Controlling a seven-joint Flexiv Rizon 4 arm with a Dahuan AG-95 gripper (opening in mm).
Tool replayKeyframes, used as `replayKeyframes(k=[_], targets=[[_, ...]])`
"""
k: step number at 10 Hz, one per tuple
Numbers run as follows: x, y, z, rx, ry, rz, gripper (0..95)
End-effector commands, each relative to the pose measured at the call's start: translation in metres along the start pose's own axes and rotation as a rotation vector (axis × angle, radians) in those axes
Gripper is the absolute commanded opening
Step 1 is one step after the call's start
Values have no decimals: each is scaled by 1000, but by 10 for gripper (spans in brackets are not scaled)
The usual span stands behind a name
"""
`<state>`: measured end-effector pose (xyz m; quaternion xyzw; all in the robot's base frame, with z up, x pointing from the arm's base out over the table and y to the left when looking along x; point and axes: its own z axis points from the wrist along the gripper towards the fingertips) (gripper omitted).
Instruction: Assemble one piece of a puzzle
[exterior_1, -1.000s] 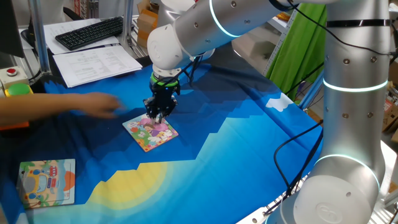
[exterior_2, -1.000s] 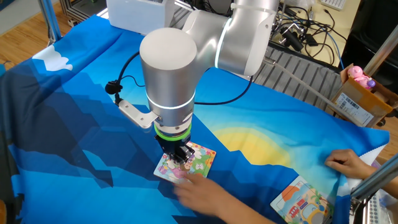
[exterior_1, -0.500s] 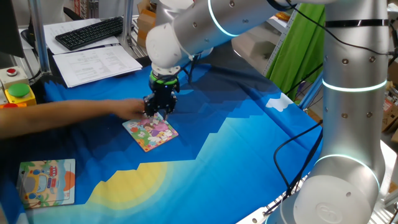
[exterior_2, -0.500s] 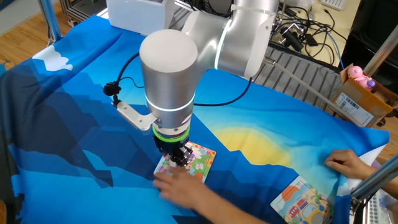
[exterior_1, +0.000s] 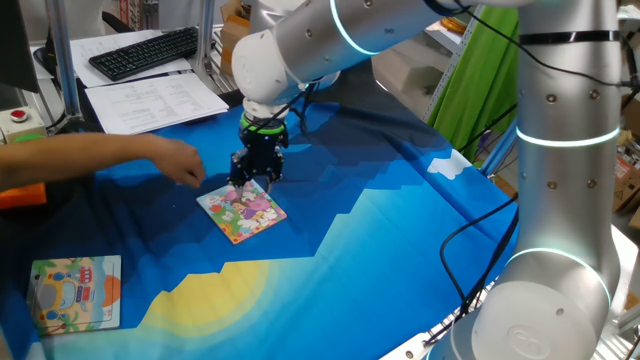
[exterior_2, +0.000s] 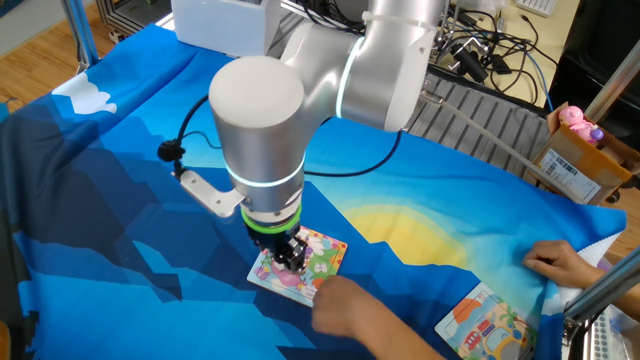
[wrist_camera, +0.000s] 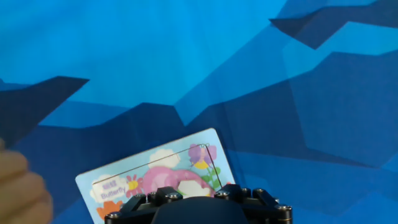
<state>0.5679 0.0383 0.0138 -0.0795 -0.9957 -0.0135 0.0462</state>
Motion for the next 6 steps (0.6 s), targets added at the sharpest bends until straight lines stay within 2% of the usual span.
replayKeyframes(k=[1,3,5,6], targets=[[-4,0,0,1,5,-10,570],[-4,0,-1,0,8,-14,570],[-5,-5,-9,5,16,-34,570],[-6,-10,-14,2,30,-48,570]])
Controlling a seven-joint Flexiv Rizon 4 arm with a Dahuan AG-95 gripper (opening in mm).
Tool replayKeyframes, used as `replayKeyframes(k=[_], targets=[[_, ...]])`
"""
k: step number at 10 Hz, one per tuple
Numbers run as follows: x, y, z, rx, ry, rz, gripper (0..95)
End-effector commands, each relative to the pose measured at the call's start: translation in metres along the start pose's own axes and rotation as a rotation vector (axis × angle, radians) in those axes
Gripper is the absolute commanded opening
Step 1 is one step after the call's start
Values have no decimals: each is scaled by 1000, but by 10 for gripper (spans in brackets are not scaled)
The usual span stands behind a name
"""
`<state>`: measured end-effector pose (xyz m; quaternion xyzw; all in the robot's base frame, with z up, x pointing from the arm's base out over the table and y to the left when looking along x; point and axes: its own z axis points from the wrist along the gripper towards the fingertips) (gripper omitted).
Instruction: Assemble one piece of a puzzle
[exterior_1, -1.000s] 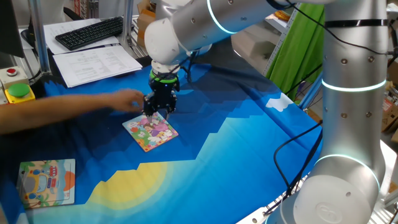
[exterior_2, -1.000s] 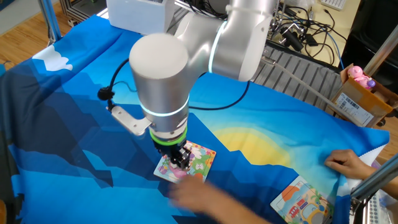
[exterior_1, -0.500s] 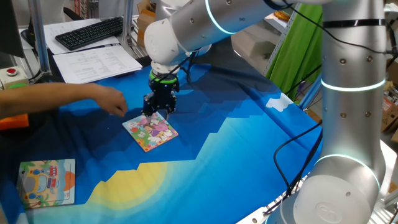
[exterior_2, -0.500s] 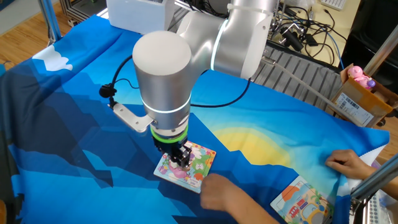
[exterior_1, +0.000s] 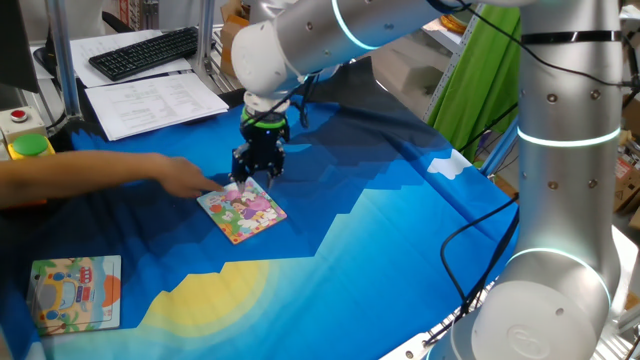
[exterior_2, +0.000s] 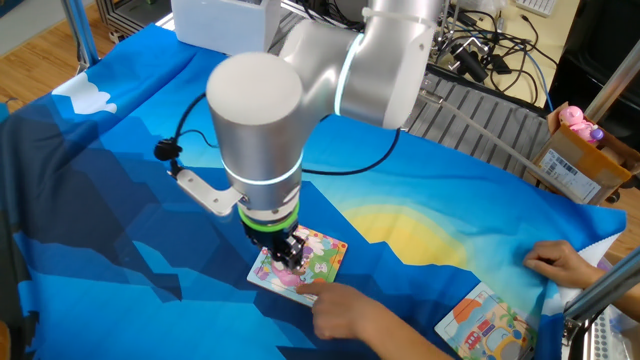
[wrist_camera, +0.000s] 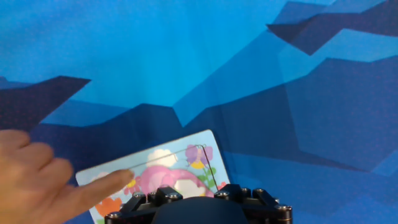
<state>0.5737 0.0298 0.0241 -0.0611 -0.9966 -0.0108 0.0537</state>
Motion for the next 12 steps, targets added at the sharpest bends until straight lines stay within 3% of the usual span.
replayKeyframes(k=[1,3,12], targets=[[0,-6,-7,-4,25,-17,570],[-1,-10,-12,-2,42,-25,570],[-4,-20,-9,-1,51,-24,570]])
